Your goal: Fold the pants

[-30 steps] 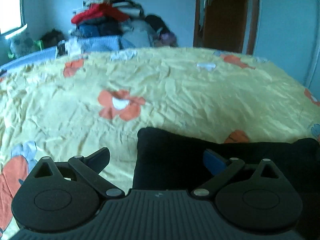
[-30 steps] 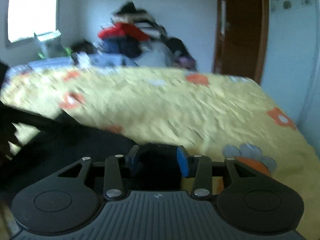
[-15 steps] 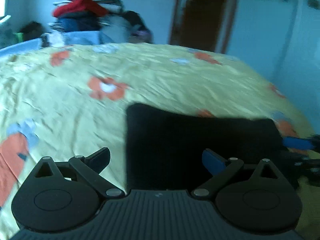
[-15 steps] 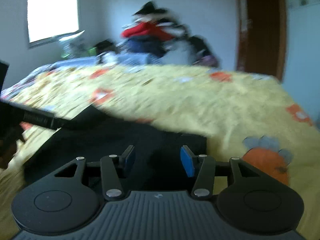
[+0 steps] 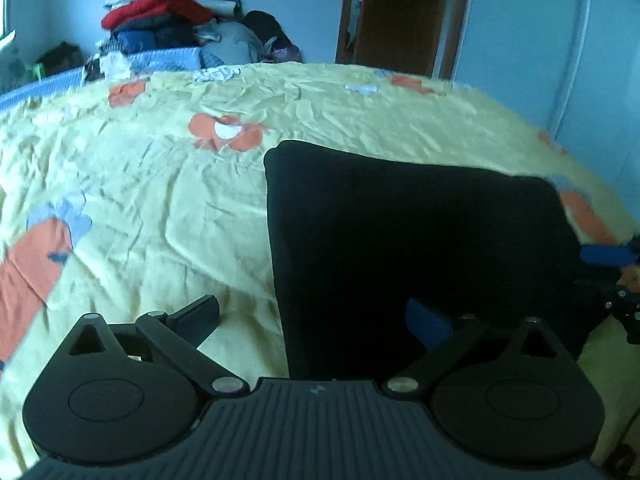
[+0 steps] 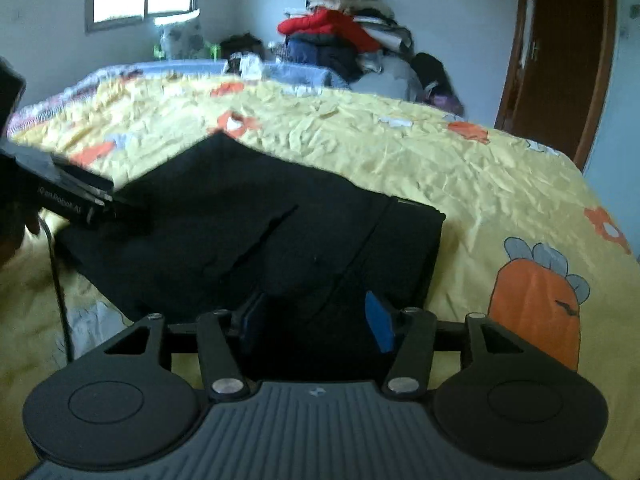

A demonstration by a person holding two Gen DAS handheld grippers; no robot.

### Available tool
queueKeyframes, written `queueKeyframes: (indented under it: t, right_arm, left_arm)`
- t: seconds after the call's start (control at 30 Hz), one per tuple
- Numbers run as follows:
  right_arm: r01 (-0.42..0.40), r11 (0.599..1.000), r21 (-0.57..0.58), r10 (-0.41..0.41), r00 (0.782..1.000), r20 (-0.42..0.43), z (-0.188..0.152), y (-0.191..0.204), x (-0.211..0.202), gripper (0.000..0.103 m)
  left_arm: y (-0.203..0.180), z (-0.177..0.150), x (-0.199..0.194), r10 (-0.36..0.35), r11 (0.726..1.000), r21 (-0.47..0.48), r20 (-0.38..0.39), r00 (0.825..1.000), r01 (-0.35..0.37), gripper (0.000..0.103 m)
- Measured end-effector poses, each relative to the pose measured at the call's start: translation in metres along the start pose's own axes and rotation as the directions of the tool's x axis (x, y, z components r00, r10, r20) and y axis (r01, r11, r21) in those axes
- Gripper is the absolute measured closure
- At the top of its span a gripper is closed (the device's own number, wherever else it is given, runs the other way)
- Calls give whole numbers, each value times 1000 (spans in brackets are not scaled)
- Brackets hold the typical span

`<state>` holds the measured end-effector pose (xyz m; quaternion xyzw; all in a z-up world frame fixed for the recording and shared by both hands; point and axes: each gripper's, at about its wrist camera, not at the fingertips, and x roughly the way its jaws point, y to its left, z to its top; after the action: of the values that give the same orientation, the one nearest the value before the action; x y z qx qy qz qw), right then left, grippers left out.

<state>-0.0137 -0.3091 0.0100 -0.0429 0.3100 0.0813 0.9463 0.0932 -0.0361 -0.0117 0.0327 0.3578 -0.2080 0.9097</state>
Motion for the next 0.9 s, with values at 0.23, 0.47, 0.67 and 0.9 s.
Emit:
queueKeyframes:
  t: [0.23, 0.47, 0.67, 0.9]
  right_arm:
    - [-35, 964, 264, 19, 998, 60, 11, -45, -7, 46]
    - [64, 945, 321, -85, 995, 52, 7, -47, 7, 34]
    - [172, 963, 209, -183, 982, 38, -1, -27, 16, 0]
    - [141, 959, 247, -149, 989, 15, -7, -36, 22, 0]
  left_arm:
    - [37, 7, -3, -126, 975, -177, 45, 991, 132, 2]
    - [36, 7, 2, -17, 974, -226, 28, 999, 23, 2]
    - [5, 14, -1, 165, 984, -83, 51, 985, -161, 1]
    - [-4, 13, 8, 179, 982, -63, 30, 983, -177, 0]
